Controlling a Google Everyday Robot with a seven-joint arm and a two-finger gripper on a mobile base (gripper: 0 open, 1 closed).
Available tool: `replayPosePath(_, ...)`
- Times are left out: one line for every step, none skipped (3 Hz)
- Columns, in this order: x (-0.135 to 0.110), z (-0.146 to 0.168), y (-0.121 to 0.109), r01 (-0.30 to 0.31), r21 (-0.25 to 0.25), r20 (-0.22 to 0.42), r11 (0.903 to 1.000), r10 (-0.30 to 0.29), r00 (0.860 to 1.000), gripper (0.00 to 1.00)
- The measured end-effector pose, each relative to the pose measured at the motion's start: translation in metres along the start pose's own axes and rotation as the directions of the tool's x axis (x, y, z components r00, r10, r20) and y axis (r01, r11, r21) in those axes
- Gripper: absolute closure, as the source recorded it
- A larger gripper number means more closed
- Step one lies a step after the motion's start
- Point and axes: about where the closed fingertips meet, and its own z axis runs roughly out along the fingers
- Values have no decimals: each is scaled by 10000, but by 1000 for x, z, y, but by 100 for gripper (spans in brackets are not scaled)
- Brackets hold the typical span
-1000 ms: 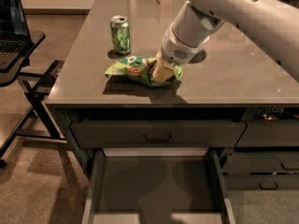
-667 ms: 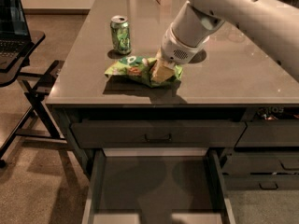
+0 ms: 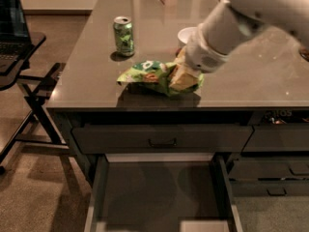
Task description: Place green rice chip bag into middle drawer
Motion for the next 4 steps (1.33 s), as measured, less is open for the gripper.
replayPosePath(15, -38, 35, -137, 543, 386, 9984, 116, 9992, 100)
replayPosePath(39, -55, 71, -274, 870, 407, 9958, 239, 9989, 100)
replayPosePath(71, -36, 108, -495, 789, -387, 9957, 527, 9979, 100)
replayPosePath(124, 14, 142, -1321, 492, -1171, 9900, 1371, 9836, 100)
